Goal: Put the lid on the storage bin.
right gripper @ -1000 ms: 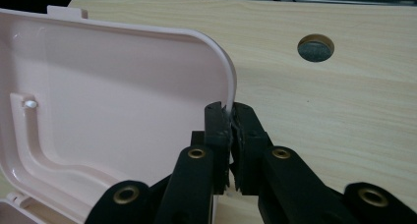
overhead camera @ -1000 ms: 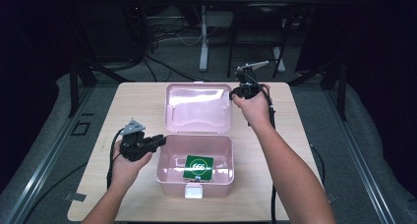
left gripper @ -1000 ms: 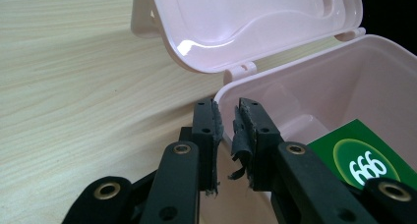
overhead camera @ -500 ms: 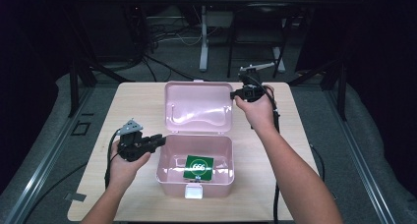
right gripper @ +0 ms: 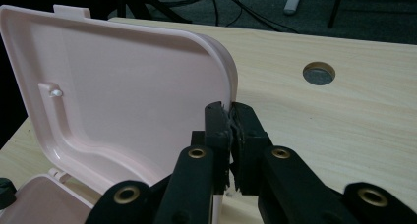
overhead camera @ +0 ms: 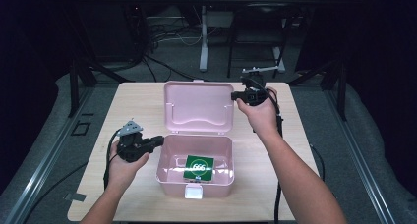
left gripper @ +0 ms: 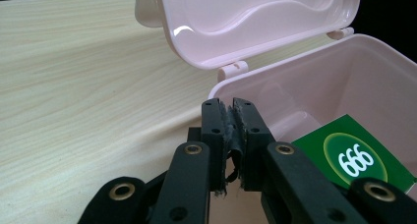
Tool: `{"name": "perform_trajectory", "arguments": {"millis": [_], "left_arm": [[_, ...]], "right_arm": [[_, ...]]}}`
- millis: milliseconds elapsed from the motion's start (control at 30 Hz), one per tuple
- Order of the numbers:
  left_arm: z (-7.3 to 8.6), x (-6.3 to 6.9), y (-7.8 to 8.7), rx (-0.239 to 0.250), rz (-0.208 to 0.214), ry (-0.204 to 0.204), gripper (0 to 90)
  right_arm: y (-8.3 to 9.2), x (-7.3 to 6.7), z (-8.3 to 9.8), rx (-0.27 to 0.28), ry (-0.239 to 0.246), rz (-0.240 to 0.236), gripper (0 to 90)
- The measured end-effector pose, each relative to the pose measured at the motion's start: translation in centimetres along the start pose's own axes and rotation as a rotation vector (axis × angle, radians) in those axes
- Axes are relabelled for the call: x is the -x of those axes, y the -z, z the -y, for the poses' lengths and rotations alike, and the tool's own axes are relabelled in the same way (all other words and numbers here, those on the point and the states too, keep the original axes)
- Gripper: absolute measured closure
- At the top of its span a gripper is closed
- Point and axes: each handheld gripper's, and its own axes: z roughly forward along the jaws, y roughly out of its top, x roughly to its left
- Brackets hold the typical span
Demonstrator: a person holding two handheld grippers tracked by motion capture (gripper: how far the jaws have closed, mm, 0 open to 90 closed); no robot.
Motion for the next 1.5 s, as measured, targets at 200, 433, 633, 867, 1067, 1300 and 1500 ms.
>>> {"name": "perform_trajectory", "arguments": {"millis": [200,433,633,867,1067,1300,1500], "left_arm": [[0.0,0.0,0.0,0.002,-0.003,0.000,84.6],[0.1,0.1,0.0,0.008,-0.005,0.008,84.5],[0.1,0.2,0.0,0.007,-0.012,0.001,84.4],[0.1,0.2,0.0,0.007,-0.008,0.008,84.3],[0.2,0.2,0.0,0.007,-0.010,0.009,83.9],[0.2,0.3,0.0,0.008,-0.012,0.012,83.6],[0.3,0.3,0.0,0.009,-0.013,0.012,83.3]], "right_arm": [[0.8,-0.2,0.6,0.039,0.003,-0.012,86.8],[1.7,-0.6,1.4,0.084,0.036,-0.018,86.9],[2.6,-0.6,2.1,0.110,0.030,-0.054,87.0],[3.3,-1.0,2.9,0.146,0.060,-0.049,86.9],[4.4,-1.6,4.1,0.191,0.104,-0.047,87.0],[5.2,-2.1,5.3,0.227,0.133,-0.041,86.7],[5.9,-2.4,6.4,0.245,0.138,-0.052,86.0]]}}
